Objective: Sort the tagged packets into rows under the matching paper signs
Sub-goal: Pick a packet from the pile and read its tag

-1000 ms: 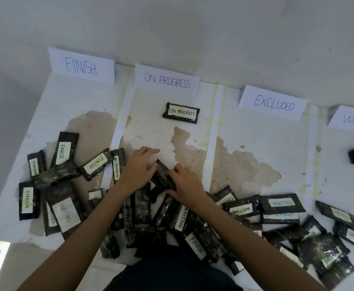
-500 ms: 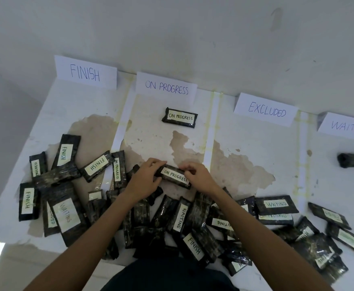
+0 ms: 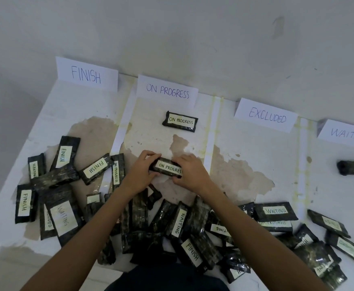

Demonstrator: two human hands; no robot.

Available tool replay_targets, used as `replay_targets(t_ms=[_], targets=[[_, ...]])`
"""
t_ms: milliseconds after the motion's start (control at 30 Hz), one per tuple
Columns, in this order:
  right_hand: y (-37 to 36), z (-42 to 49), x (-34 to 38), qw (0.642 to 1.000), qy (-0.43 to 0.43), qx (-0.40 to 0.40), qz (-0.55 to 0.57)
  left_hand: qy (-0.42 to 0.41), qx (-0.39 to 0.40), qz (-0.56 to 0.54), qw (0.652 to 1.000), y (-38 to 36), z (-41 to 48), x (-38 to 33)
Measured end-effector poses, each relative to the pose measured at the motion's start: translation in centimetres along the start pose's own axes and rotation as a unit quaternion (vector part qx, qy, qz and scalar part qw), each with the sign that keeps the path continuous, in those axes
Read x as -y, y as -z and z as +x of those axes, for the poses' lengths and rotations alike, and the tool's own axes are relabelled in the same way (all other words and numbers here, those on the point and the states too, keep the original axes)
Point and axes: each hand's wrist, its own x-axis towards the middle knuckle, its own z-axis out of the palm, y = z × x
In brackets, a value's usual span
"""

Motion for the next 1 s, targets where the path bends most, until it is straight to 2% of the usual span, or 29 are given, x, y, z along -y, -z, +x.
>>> replay_targets(t_ms=[67, 167, 300, 433, 667, 867, 1000], targets=[[0.7, 1.9, 0.6, 0.999, 0.004, -0.029, -0.035, 0.026, -0.037, 0.002, 0.999, 1.1, 1.1, 0.3], [2.1, 5.4, 1.4, 0.995, 0.008, -0.084, -0.056, 0.049, -0.095, 0.061, 0.992, 2.7, 2.8, 1.3], [3.8, 11.4, 2.6, 0.993, 0.011, -0.102, -0.057, 0.088, -0.063, 0.163, 0.981, 3.5, 4.7, 3.2], [4.1, 16.0, 3.6, 0.993, 0.034, -0.096, -0.066, 0.053, -0.005, 0.226, 0.973, 2.5, 5.5, 4.1], [1.8, 18.7, 3.0, 0.995, 0.024, -0.047, -0.079, 0.031, -0.025, 0.254, 0.966, 1.6, 4.9, 5.0], [1.7, 17.3, 2.9, 0.995, 0.046, -0.083, -0.037, 0.017, -0.005, 0.238, 0.971, 2.2, 4.8, 5.2], [1.7, 13.6, 3.9, 0.989, 0.077, -0.124, 0.007, -0.068, 0.018, 0.215, 0.974, 3.5, 3.1, 5.0]])
